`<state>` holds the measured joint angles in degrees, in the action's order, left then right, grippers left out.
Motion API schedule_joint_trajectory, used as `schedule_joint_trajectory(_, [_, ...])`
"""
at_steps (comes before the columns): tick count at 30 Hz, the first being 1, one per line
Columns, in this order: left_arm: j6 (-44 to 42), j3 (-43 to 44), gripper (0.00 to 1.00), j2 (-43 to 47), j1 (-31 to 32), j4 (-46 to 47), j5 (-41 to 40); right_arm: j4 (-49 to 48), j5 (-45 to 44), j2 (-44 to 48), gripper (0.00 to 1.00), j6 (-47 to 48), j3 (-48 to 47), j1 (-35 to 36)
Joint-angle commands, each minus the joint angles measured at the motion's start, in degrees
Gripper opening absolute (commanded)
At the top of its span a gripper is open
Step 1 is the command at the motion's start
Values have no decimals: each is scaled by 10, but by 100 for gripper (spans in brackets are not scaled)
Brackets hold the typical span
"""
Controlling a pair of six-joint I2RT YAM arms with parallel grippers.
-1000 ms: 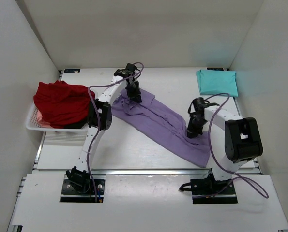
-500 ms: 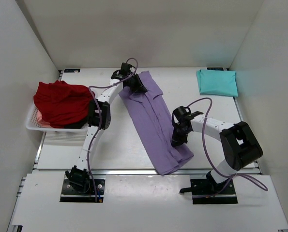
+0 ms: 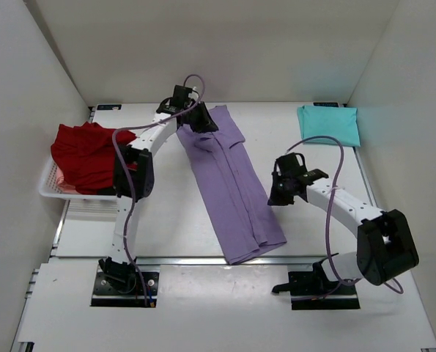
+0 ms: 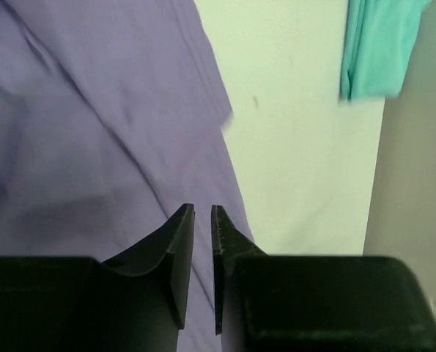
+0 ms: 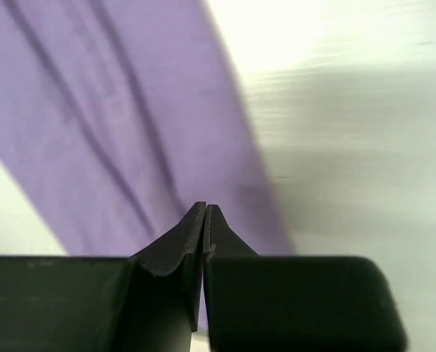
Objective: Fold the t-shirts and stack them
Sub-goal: Rotate the tshirt 85 degrees
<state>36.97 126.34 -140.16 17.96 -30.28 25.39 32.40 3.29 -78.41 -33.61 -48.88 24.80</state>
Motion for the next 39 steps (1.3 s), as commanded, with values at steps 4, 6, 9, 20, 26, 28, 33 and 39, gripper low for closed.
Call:
schedule_joint_trajectory(4, [-37, -279, 27, 154, 21, -13, -65, -64, 28, 29, 0, 59, 71, -16])
schedule_joint_trajectory(6, [-44, -303, 27, 154, 19, -21, -96, -73, 30, 33, 0, 49, 86, -1])
schedule_joint_trajectory(9, [-53, -292, 27, 119, 16, -53, -114, -93, 40, 34, 0, 23, 120, 12])
schedule_joint_trajectory(20, [-68, 82, 29, -120, 2, -208, -124, -107, 45, 31, 0, -77, 211, 70])
schedule_joint_trajectory(26, [-35, 313, 28, -253, -19, -273, -73, -140, 80, -33, 0, -103, 188, 139])
schedule_joint_trajectory(28, [-48, 266, 28, -220, -10, -261, -89, -143, 87, -52, 0, -98, 173, 162])
schedule_joint_trajectory(33, [-87, 118, 28, -145, -1, -269, -125, -110, 91, -90, 0, -63, 144, 148])
schedule_joint_trajectory(39, [-119, 80, 32, -93, -2, -324, -146, -59, 52, -89, 0, 26, 118, 65])
